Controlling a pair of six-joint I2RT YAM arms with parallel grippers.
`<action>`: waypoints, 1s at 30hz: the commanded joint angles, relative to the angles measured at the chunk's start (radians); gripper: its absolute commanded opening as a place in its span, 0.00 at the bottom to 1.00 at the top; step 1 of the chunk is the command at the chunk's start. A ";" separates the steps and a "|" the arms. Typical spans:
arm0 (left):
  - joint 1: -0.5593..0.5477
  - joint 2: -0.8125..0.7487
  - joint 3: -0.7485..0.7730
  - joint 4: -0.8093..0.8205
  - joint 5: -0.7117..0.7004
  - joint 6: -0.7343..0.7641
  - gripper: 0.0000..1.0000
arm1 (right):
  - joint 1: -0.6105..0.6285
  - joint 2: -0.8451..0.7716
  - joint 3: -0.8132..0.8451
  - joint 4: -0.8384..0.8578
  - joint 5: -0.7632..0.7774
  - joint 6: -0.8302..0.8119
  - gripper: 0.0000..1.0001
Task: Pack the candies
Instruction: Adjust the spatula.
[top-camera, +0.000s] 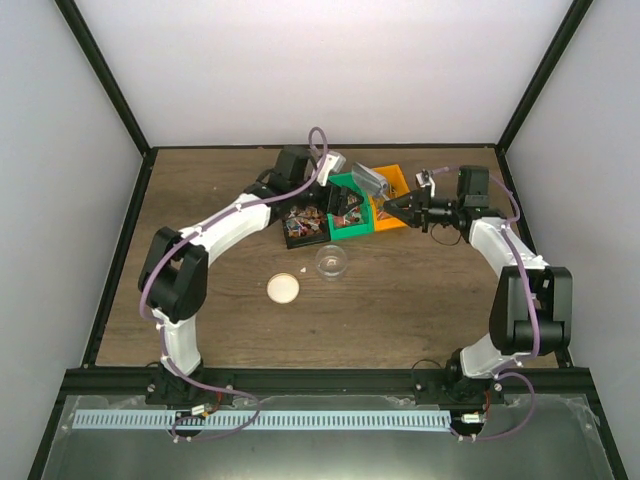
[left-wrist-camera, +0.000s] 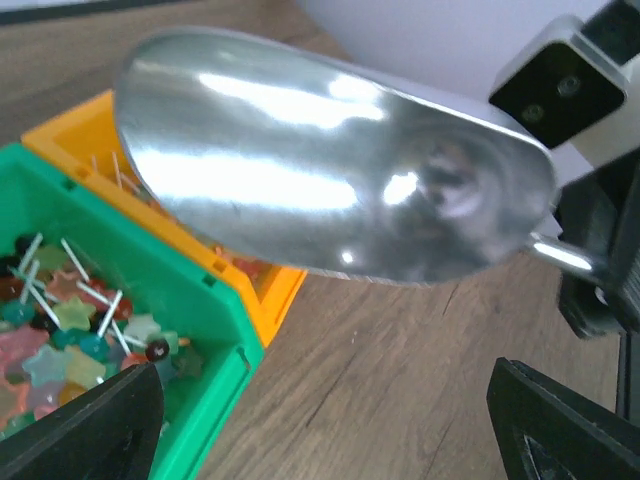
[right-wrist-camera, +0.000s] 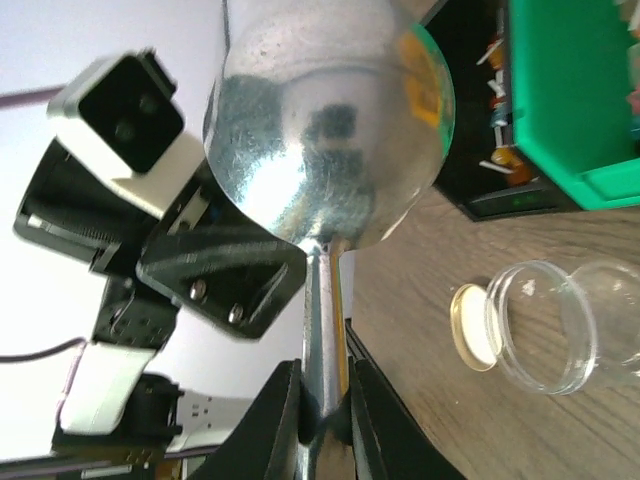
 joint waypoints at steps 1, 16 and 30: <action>0.044 0.002 -0.001 0.121 0.069 0.037 0.89 | 0.013 -0.052 0.001 0.014 -0.116 -0.046 0.01; 0.094 0.034 0.054 0.115 0.232 0.065 0.59 | 0.097 -0.043 -0.017 0.019 -0.152 -0.056 0.01; 0.099 0.032 0.000 0.107 0.432 0.082 0.07 | 0.101 0.023 0.002 0.062 -0.191 -0.018 0.01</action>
